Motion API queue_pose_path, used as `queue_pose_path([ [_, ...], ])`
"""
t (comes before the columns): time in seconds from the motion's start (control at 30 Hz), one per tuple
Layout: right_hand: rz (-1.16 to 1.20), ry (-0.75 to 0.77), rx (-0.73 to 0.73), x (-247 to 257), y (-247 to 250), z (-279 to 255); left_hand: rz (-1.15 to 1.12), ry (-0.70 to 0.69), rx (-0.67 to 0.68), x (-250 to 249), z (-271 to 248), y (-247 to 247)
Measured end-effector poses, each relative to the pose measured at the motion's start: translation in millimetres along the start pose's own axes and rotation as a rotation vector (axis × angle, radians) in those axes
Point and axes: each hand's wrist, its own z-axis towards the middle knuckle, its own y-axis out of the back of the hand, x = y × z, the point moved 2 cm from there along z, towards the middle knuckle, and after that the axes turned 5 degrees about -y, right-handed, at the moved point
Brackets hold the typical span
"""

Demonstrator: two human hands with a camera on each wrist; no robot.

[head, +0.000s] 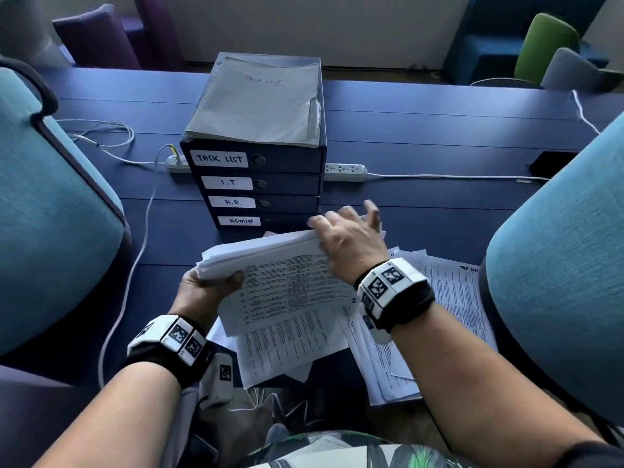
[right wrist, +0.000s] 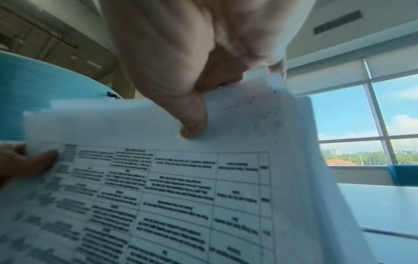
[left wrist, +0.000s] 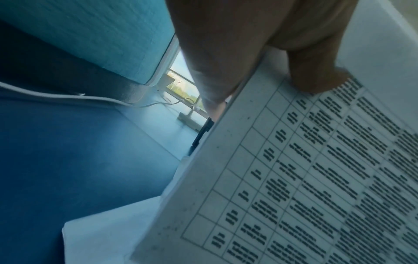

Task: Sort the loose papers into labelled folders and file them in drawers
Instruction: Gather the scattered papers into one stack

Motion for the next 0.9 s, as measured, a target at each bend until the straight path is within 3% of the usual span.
queue_pose_path([
  [0.1, -0.040, -0.050, 0.007, -13, 4, -1, 0.189, -0.180, -0.054, -13, -1, -10],
  [0.2, -0.071, -0.014, -0.064, -9, 15, -2, 0.688, -0.588, -0.168, -32, 4, -19],
  [0.27, -0.107, 0.033, -0.150, -6, 24, -1, 0.976, -0.807, -0.164, -41, 7, -28],
  [0.43, -0.175, 0.181, -0.357, 5, 47, 0, 1.412, -0.931, 0.020, -63, -2, -70],
  [0.53, -0.190, 0.217, -0.437, 5, 55, -2, 1.370, -0.887, 0.120, -78, -15, -91],
  [0.67, -0.052, 0.149, -0.599, -17, 56, -9, 1.280, -0.819, 0.091, -93, -17, -94],
  [0.8, 0.052, 0.043, -0.692, -42, 38, -21, 1.128, -0.533, 0.078, -82, -2, -81],
  [0.9, 0.162, -0.020, -0.660, -58, 9, -32, 0.868, -0.319, 0.048, -58, 8, -70],
])
